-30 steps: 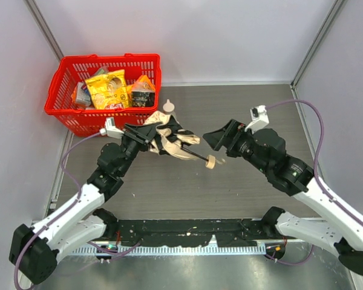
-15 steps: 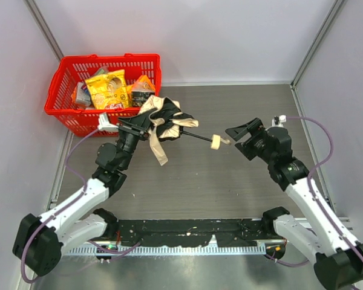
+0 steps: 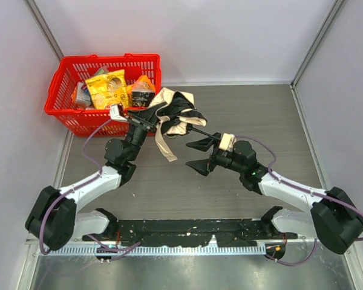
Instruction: Put away the umbrella
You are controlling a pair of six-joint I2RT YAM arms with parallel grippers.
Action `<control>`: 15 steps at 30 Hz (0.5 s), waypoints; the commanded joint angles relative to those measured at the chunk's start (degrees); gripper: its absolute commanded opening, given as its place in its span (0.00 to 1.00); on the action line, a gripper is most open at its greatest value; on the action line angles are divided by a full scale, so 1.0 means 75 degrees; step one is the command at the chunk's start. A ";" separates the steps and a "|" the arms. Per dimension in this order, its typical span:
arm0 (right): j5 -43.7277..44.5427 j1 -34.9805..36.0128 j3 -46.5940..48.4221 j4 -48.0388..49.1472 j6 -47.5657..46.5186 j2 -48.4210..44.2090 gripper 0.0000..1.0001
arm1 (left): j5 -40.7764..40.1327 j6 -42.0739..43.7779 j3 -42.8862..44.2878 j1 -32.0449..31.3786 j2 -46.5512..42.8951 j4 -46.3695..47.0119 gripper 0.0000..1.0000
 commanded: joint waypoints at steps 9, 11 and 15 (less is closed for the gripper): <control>0.1372 0.1681 0.0343 0.1355 0.3389 0.0554 0.86 | 0.0949 -0.0191 0.0781 0.0023 0.0442 0.1995 0.00; 0.1408 0.1693 0.0308 0.1740 0.3600 0.0717 0.85 | 0.0949 -0.0332 0.0781 -0.0012 0.0571 0.2205 0.00; 0.1455 0.1774 0.0565 0.1872 0.3788 0.0929 0.85 | 0.0867 -0.0520 0.0734 -0.0117 0.0665 0.2523 0.00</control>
